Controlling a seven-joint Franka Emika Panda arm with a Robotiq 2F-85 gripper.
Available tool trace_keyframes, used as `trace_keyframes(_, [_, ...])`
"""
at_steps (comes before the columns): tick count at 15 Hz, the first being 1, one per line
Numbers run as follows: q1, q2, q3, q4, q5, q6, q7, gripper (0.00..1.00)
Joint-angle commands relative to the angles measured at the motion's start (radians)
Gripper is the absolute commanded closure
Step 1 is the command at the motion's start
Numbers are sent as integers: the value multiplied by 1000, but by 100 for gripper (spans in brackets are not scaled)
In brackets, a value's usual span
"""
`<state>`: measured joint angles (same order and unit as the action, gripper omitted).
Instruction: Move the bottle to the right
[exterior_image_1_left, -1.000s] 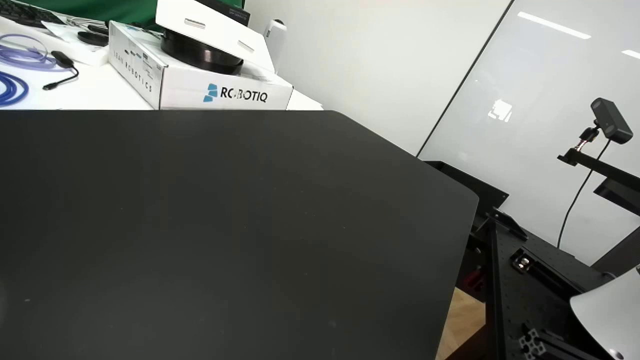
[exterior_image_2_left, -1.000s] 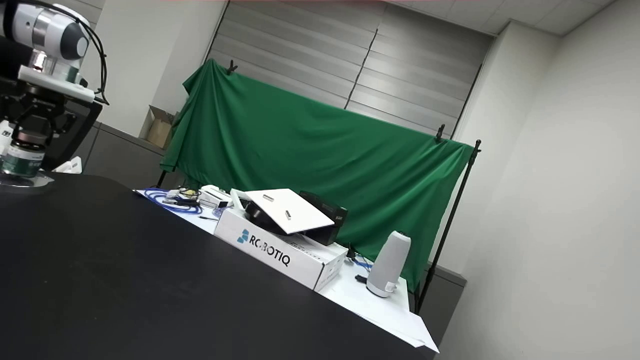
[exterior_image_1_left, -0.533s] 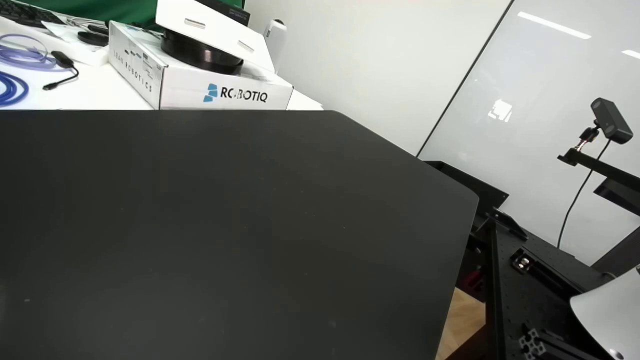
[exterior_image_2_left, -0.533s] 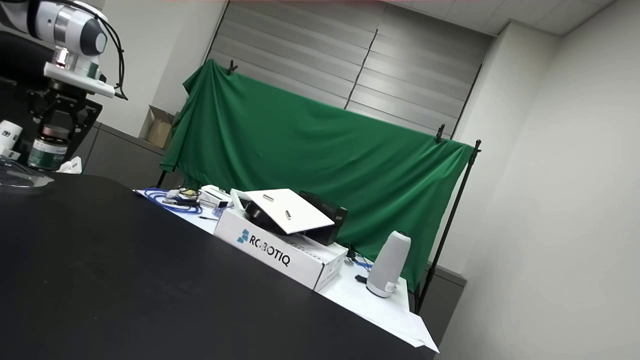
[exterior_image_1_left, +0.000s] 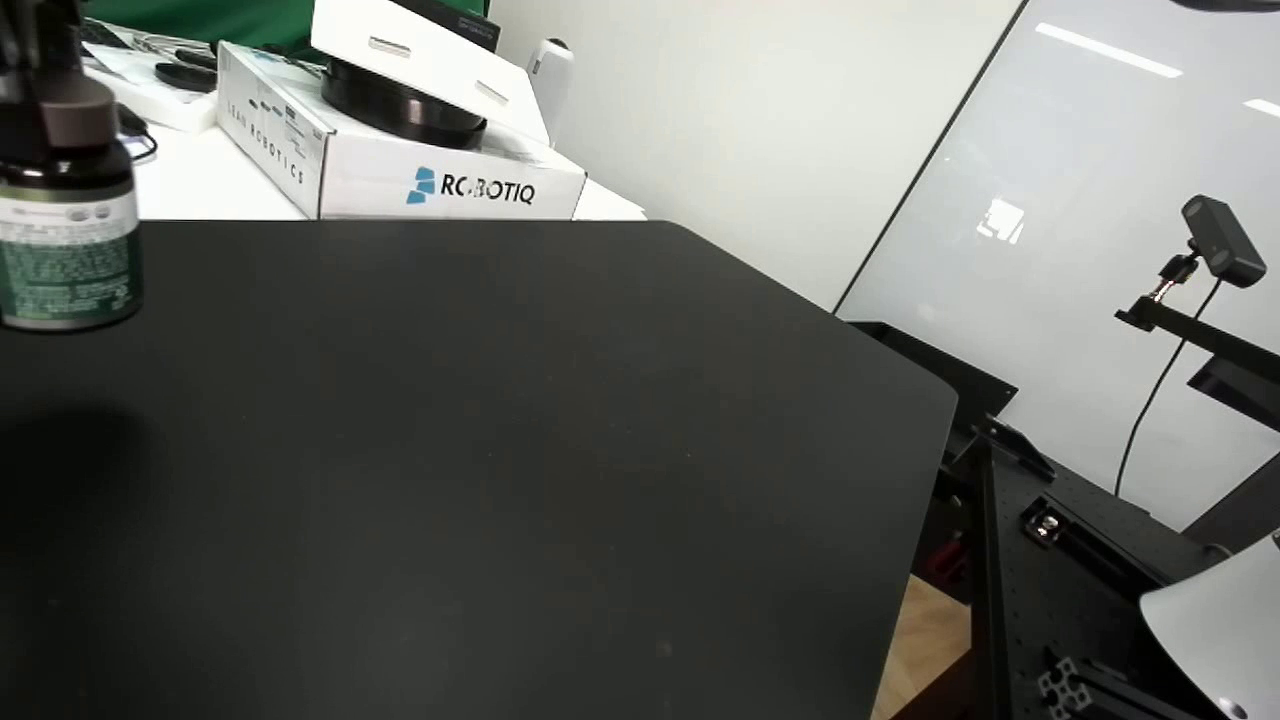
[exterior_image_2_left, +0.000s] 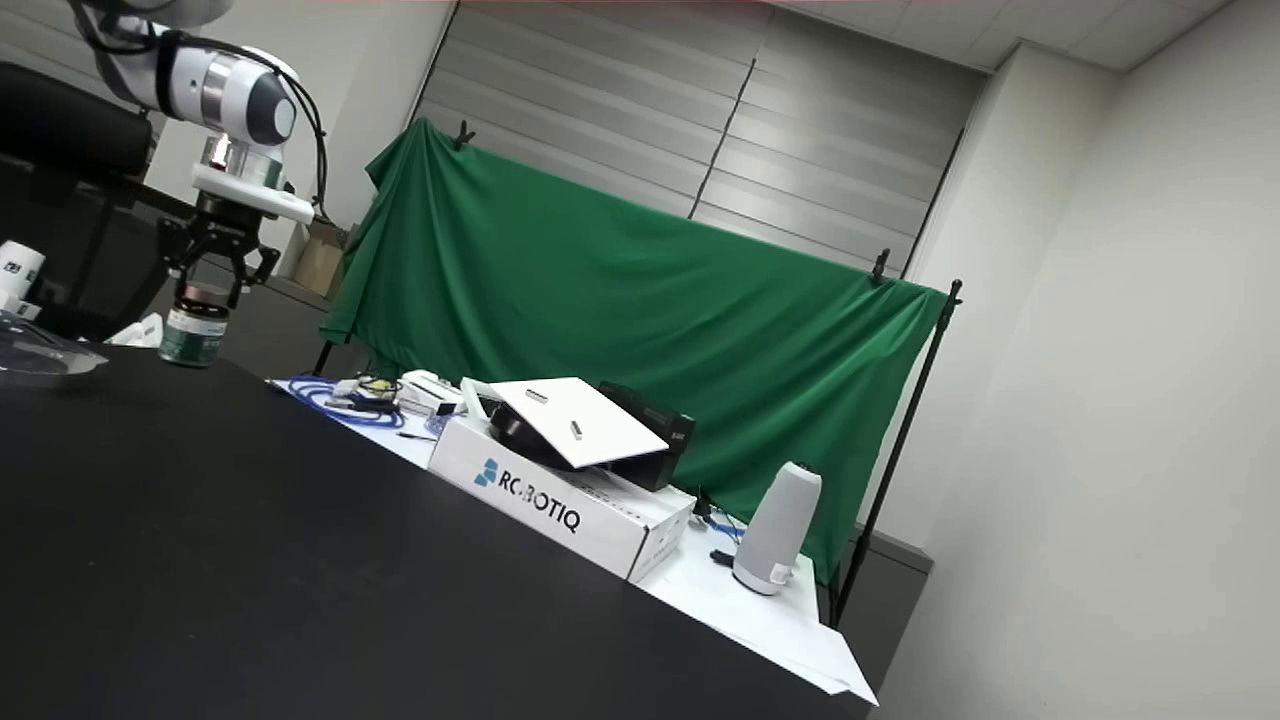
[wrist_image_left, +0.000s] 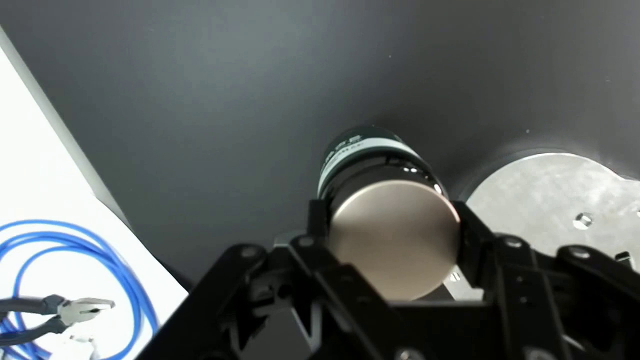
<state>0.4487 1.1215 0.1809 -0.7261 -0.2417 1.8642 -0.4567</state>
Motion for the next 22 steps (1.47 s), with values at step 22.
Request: trace_keyframes(22, [-321,59,-41,47,9,-37,-69,64])
